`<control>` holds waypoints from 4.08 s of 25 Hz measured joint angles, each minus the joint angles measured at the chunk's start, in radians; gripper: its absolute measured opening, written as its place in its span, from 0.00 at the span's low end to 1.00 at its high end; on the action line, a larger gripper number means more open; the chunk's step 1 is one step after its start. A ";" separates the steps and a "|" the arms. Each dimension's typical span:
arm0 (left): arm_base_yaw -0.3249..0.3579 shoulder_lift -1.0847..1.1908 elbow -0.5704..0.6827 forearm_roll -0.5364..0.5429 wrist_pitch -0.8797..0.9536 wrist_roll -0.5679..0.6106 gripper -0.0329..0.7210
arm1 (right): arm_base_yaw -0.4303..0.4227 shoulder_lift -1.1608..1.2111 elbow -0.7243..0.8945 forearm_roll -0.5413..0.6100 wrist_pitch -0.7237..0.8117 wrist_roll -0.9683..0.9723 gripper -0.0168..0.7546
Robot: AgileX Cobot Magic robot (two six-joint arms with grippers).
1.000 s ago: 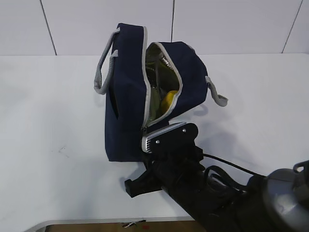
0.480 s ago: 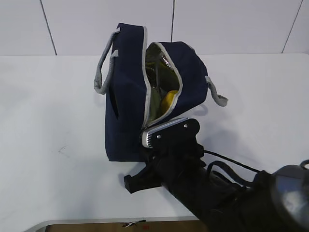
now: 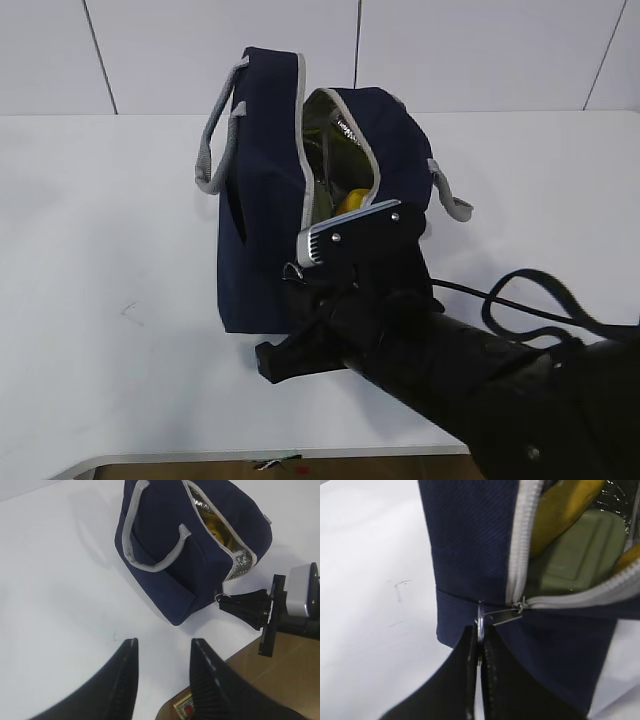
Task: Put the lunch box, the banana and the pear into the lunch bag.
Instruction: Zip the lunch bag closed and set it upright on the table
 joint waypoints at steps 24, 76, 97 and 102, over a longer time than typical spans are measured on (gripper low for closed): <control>0.000 0.000 0.318 0.052 -0.013 0.054 0.39 | 0.000 -0.221 -0.208 0.119 0.444 -0.371 0.04; 0.000 0.398 0.600 -0.717 -0.614 1.165 0.47 | -0.003 -0.221 -0.384 0.099 0.716 -0.435 0.04; 0.000 0.374 0.600 -0.641 -0.577 1.144 0.06 | -0.091 -0.221 -0.419 0.107 0.731 -0.435 0.04; 0.000 0.371 0.600 -0.642 -0.577 1.142 0.06 | -0.129 -0.221 -0.454 0.131 0.738 -0.435 0.04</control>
